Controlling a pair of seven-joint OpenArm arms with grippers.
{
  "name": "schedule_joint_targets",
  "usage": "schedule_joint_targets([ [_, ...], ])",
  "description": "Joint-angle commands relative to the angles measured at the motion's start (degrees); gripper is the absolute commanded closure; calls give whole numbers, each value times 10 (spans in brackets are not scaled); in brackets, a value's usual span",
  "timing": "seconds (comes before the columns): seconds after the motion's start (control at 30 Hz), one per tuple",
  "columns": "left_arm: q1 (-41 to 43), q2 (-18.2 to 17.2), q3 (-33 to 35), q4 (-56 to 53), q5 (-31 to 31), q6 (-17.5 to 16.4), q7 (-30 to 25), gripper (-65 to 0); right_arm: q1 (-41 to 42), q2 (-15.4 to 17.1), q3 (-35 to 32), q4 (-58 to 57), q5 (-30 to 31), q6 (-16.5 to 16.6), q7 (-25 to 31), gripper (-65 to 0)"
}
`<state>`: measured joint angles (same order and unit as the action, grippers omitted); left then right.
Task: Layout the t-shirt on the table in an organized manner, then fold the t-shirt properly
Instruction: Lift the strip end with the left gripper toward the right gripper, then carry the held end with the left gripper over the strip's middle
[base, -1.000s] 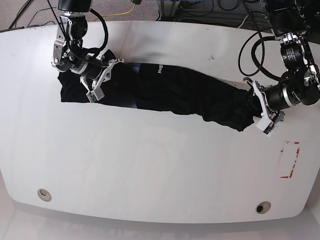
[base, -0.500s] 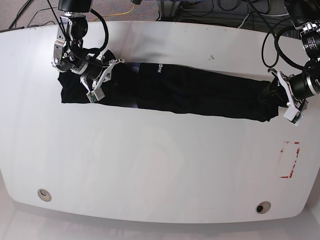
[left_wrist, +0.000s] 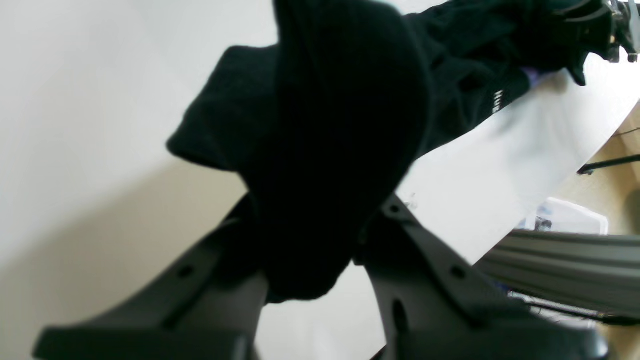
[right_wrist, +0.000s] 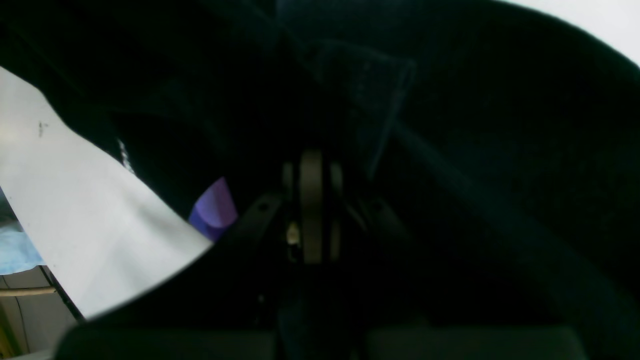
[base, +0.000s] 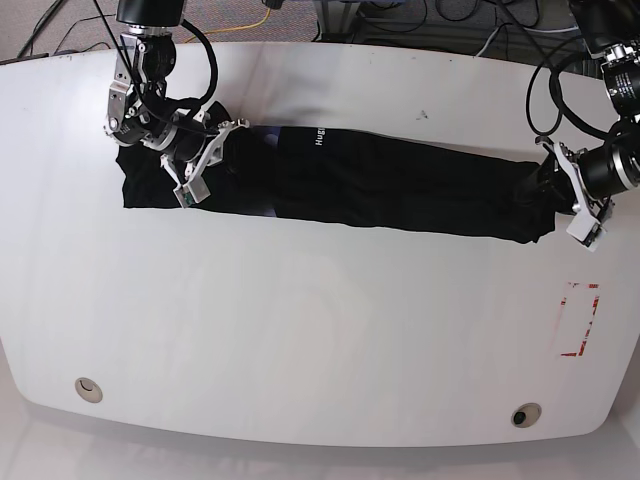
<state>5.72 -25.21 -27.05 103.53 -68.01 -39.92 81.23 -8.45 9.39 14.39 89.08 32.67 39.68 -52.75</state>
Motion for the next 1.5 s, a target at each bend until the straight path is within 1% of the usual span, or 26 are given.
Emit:
schedule_joint_targets([
  [0.0,-6,7,-2,10,-15,-1,-12,0,7,6,2,5,-1,3,3,-6],
  [0.2,-9,35,13,10,-14,-1,-12,0,7,6,2,5,-1,3,3,-6],
  [0.63,-33,137,66,6,-8,-1,-12,0,3,5,2,5,0,3,3,-6],
  [0.83,-54,191,95,6,38,-1,-12,0,3,5,2,5,-1,3,3,-6],
  [0.97,-62,213,122,6,61,-1,-12,0,4,5,2,5,-1,3,3,-6],
  [1.07,-62,236,140,6,81,-1,-12,0,6,5,2,5,0,3,3,-6],
  [1.23,-70,262,165,6,106,-1,-12,0,6,5,2,5,1,3,3,-6],
  [1.47,-73,279,178,6,133,-1,-12,0,4,5,2,5,1,3,3,-6],
])
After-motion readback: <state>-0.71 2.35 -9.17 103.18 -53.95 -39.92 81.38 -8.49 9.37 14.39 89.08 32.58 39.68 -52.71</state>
